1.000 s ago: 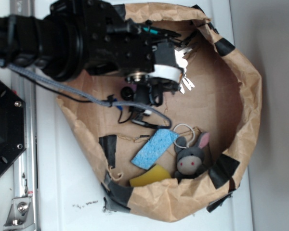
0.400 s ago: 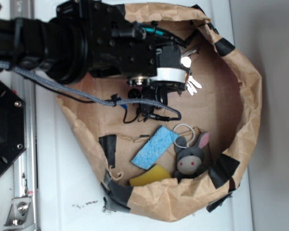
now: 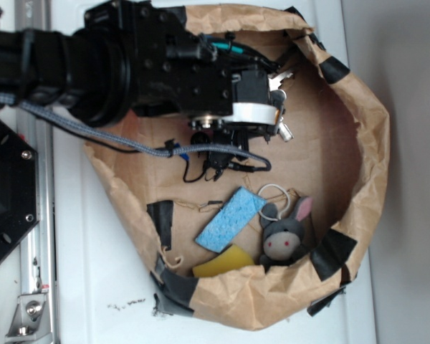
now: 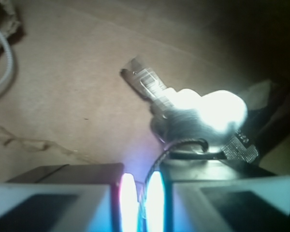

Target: Grab the silver keys.

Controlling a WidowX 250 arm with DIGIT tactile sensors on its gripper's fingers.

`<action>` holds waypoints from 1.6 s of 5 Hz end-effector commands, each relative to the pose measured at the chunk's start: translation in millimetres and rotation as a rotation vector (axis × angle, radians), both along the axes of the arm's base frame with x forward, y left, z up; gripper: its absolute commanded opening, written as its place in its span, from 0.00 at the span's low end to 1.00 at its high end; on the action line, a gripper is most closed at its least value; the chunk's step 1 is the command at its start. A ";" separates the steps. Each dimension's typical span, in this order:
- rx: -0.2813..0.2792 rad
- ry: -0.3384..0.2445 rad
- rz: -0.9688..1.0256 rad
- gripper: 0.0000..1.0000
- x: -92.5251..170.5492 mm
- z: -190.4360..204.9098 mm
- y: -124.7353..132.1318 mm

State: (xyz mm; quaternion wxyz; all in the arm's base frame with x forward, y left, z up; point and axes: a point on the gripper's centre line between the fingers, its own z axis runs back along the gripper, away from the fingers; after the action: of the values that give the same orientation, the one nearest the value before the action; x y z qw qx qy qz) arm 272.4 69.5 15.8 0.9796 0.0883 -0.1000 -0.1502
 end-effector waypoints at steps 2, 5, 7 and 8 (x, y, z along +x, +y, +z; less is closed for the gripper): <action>-0.296 0.100 0.040 0.00 -13.1 113.1 -22.9; -0.330 0.100 0.091 0.00 -13.2 151.4 -39.5; -0.355 0.113 0.111 0.00 -18.7 149.1 -42.6; -0.364 0.102 0.128 0.00 -16.5 142.7 -44.4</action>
State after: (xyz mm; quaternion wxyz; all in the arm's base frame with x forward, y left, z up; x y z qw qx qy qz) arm 253.4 20.7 145.8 0.9920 -0.0957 -0.0507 -0.0652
